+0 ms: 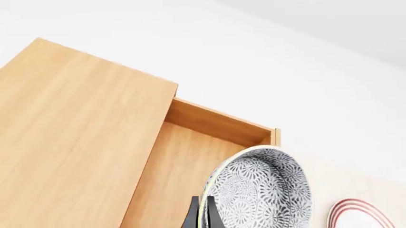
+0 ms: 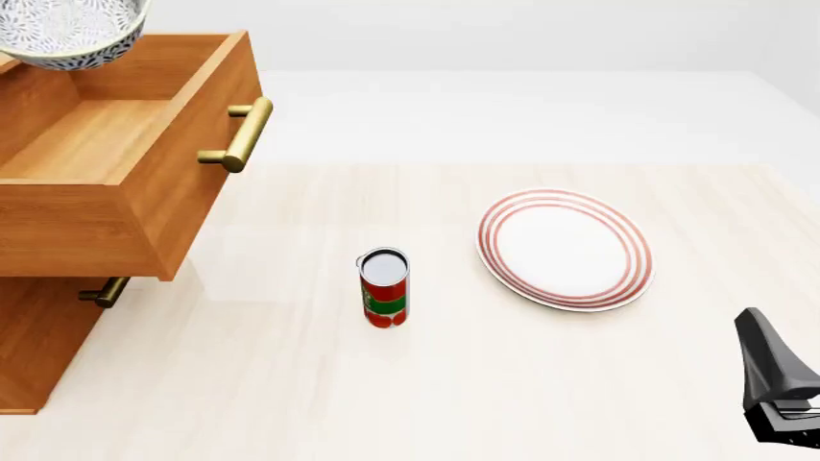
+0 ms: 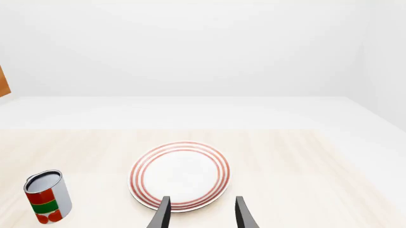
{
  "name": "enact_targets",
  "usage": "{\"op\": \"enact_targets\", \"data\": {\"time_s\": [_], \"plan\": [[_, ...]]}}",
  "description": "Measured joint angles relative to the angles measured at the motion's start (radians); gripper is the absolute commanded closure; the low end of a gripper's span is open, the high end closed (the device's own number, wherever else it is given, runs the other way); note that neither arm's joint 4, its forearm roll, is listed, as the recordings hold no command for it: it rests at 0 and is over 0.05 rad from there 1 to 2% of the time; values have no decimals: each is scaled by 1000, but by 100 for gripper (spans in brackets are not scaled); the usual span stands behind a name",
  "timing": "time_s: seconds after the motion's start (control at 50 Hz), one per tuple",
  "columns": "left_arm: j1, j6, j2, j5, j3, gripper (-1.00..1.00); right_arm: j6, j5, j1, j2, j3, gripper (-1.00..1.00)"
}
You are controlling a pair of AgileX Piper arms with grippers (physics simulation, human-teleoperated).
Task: Put the bowl in the top drawer of the cabinet.
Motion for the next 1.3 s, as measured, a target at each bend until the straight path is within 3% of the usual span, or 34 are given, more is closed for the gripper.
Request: {"op": "enact_targets", "data": {"time_s": [1.3], "plan": [[42,39,76,-67,59,100,0,0,0,0,0,-100]]}}
